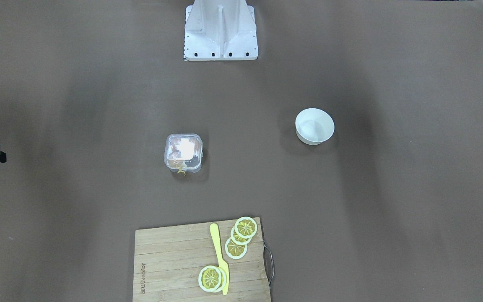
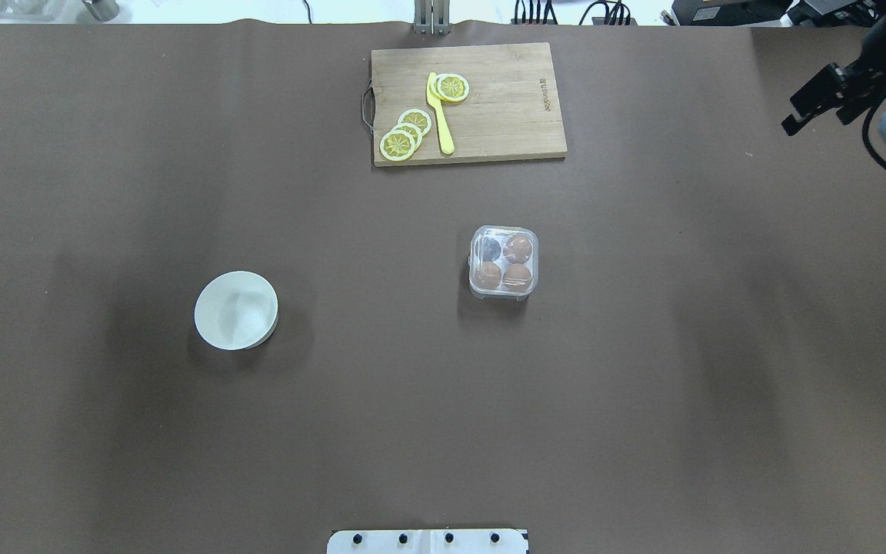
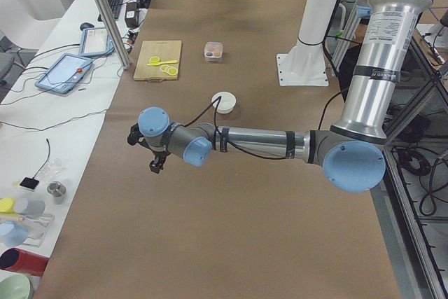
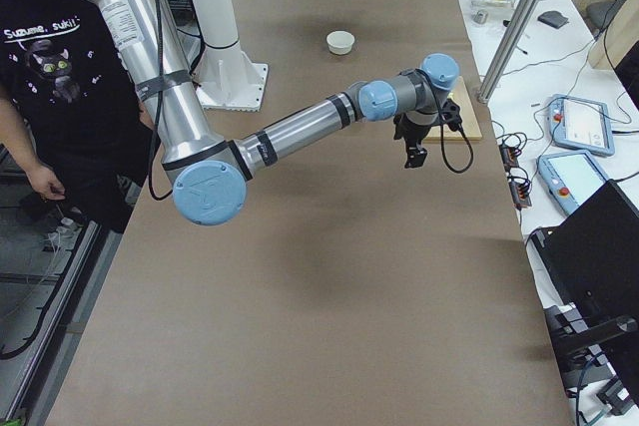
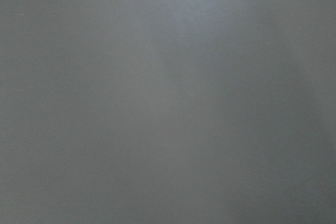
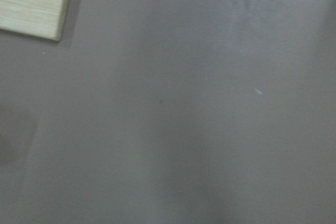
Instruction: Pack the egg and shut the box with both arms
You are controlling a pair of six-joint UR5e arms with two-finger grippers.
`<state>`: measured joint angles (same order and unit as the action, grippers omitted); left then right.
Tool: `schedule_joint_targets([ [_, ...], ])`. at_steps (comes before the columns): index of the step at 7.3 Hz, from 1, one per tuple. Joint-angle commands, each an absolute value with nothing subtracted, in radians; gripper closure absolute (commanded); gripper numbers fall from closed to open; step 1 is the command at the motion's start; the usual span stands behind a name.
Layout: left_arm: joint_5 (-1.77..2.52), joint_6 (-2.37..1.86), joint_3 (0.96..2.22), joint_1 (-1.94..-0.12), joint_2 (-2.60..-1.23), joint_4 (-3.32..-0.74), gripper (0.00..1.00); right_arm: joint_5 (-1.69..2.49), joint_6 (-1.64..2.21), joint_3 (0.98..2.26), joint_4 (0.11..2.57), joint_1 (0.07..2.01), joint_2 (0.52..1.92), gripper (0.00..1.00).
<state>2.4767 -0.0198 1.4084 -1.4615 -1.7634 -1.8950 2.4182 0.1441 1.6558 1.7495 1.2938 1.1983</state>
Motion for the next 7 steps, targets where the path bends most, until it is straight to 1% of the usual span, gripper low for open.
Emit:
schedule_joint_targets([
  [1, 2.386, 0.04, 1.41, -1.497, -1.76, -1.768, 0.03, 2.332, 0.132, 1.643, 1.764, 1.338, 1.219, 0.0],
  [2, 2.39, 0.041, 1.413, -1.499, -1.752, -1.755, 0.03, 2.257, 0.13, 1.638, 1.758, 1.335, 1.232, 0.0],
  [5, 2.385, 0.041, 1.398, -1.5, -1.738, -1.753, 0.03, 2.276, 0.084, 1.605, 1.746, 1.396, 1.284, 0.0],
  [7, 2.385, 0.048, 1.37, -1.497, -1.74, -1.755, 0.03, 2.278, 0.072, 1.586, 1.746, 1.42, 1.287, 0.0],
])
